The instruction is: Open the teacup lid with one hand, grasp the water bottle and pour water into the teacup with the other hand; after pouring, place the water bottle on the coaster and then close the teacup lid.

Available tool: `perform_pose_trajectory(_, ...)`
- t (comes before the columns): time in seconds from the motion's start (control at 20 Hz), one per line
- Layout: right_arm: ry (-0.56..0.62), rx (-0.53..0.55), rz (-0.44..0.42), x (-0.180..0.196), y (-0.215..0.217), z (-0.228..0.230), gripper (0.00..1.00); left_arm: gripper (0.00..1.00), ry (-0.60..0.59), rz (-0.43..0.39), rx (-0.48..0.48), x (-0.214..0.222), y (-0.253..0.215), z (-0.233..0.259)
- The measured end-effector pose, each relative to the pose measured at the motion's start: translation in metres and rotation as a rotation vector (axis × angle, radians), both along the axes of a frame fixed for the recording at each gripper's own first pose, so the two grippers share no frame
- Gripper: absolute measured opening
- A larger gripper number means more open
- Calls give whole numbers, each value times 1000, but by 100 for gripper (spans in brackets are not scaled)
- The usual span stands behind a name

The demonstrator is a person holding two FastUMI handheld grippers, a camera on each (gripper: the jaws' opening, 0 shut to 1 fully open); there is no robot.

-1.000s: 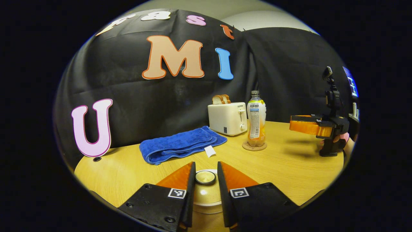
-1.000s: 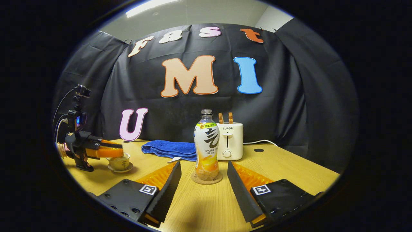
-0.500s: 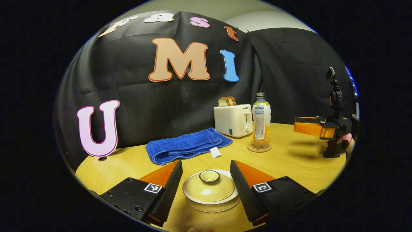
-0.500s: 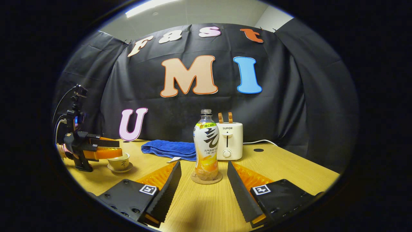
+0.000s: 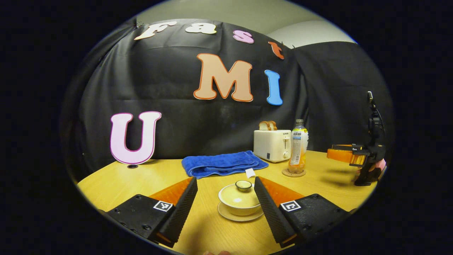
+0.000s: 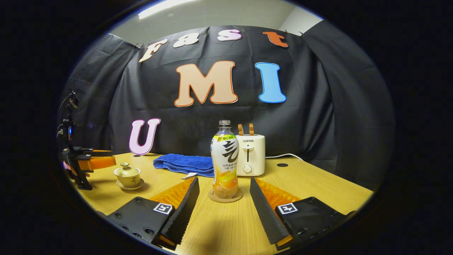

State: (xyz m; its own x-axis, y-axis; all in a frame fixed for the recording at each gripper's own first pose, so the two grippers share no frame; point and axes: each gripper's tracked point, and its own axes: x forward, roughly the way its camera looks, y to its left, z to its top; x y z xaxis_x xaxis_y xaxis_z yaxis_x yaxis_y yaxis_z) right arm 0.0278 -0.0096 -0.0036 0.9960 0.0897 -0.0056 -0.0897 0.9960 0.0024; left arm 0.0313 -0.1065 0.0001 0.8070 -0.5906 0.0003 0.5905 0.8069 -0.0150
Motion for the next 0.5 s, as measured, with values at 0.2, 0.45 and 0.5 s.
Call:
perform_pose_trajectory(0.2,-3,-2,-19,1,-4,1,92,94,1,174,6,1,47,0)
perform_pose_trajectory(0.45,-6,-4,-70,1,-13,0,93,94,1,484,20,9,106,-3)
perform_pose_trajectory(0.5,-6,-4,-83,1,-16,1,93,94,1,538,20,9,115,-3)
